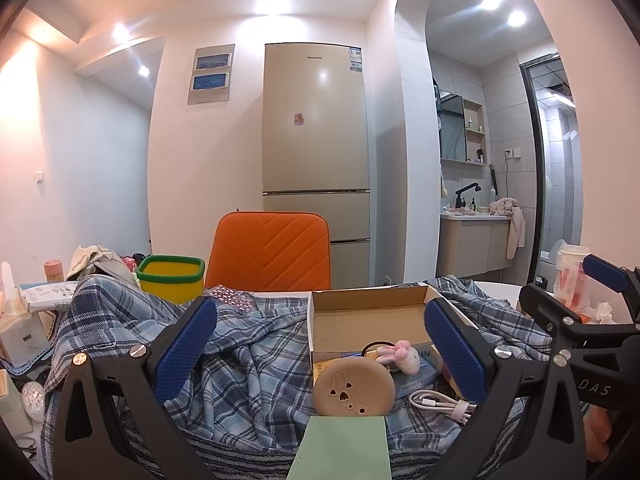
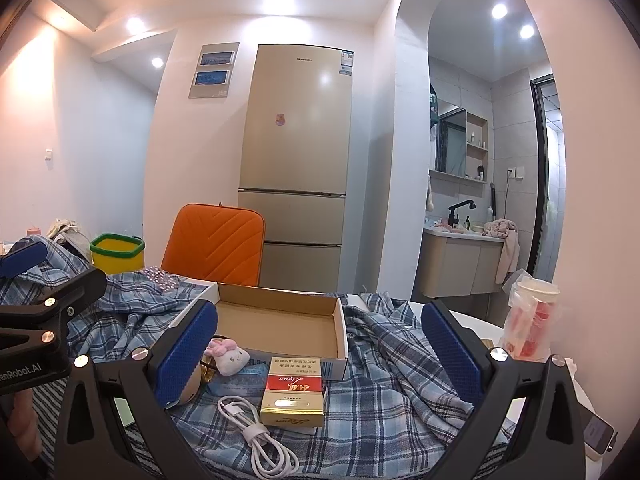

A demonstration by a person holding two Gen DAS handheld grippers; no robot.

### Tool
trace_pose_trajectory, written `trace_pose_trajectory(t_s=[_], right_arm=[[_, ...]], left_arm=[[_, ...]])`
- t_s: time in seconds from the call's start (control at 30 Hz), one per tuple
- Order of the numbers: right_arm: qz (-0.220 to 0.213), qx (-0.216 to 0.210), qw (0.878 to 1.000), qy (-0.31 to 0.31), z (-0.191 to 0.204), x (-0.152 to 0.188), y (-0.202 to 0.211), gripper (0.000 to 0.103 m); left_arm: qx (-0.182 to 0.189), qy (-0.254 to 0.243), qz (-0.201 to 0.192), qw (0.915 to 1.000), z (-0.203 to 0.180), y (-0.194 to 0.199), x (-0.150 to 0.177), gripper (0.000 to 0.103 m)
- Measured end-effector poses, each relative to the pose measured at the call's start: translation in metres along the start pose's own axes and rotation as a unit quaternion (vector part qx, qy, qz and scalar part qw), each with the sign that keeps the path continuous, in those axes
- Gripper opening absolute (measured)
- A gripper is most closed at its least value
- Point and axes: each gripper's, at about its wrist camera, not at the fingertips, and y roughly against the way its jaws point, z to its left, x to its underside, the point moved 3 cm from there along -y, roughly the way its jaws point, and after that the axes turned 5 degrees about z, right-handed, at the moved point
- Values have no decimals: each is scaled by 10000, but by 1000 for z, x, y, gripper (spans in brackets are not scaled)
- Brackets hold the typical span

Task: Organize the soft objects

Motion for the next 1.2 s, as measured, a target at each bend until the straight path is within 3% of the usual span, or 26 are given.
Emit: trace_pose_trajectory(t_s=[1.2], right_arm=[[4,4,10000,12,0,0,0,103]], left_arm=[[-70,-34,-95,9999,-2,3,0,103]])
